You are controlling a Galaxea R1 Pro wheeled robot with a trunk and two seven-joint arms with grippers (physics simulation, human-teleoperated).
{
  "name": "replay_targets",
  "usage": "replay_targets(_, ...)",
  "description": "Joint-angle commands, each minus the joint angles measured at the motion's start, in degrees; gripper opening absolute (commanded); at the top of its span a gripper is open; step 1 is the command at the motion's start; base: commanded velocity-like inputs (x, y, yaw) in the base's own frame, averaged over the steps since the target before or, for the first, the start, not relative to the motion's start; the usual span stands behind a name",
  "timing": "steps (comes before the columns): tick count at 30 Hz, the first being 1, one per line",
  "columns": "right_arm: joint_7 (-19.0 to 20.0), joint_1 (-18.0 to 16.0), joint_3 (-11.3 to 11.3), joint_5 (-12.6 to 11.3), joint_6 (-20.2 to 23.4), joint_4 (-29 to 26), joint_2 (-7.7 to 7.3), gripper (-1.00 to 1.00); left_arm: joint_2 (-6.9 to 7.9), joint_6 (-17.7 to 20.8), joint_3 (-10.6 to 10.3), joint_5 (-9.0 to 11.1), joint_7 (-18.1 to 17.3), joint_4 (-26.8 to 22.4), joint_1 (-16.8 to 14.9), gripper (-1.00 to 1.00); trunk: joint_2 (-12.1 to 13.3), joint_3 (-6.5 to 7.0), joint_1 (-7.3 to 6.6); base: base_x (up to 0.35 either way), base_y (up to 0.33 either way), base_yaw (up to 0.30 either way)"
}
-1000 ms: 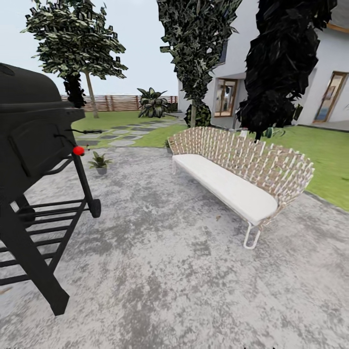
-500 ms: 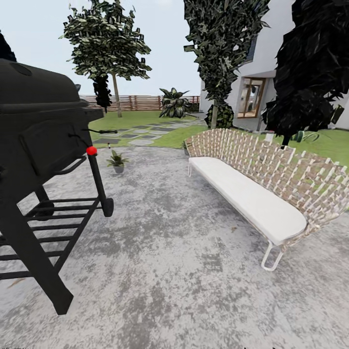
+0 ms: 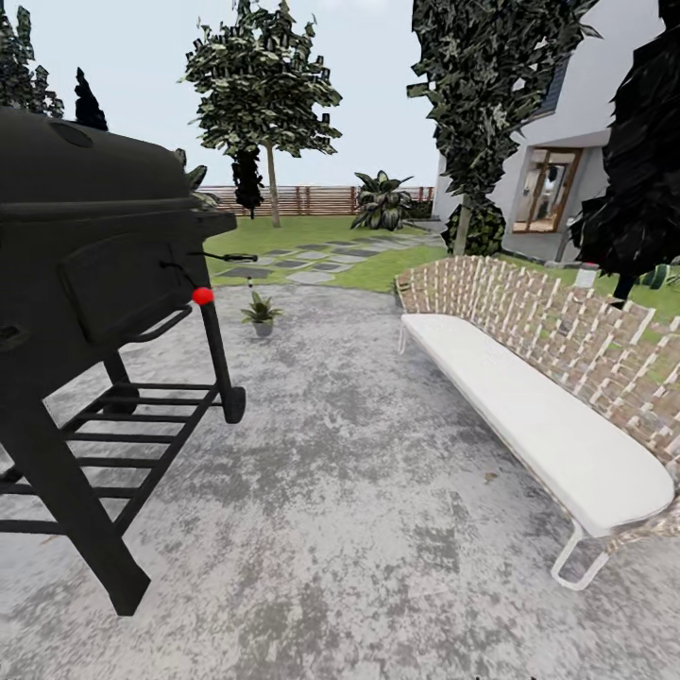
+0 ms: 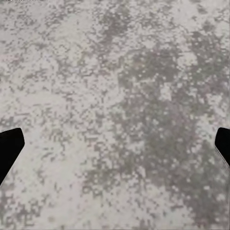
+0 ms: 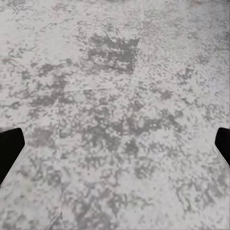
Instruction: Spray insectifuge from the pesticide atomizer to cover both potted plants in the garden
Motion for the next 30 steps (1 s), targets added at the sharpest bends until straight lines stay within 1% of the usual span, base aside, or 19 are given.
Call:
replay_targets(1, -0.1, 0.0, 0.0, 0.0, -0.2, 0.0, 0.0, 1.0, -0.02, -0.2, 0.2, 0.0, 0.0, 0.1, 0.0, 1.0, 0.0, -0.05, 0.02, 0.282, -0.176, 0.27)
replay_targets(13, -0.1, 0.0, 0.0, 0.0, -0.2, 0.0, 0.0, 1.0, 0.08, -0.2, 0.2, 0.0, 0.0, 0.1, 0.0, 1.0, 0.0, -0.05, 0.02, 0.298, -0.153, 0.269)
replay_targets(30, -0.1, 0.0, -0.1, 0.2, -0.2, 0.2, -0.34, 1.0, 0.23, -0.2, 0.2, 0.0, 0.0, 0.1, 0.0, 1.0, 0.0, -0.05, 0.02, 0.324, -0.108, 0.016)
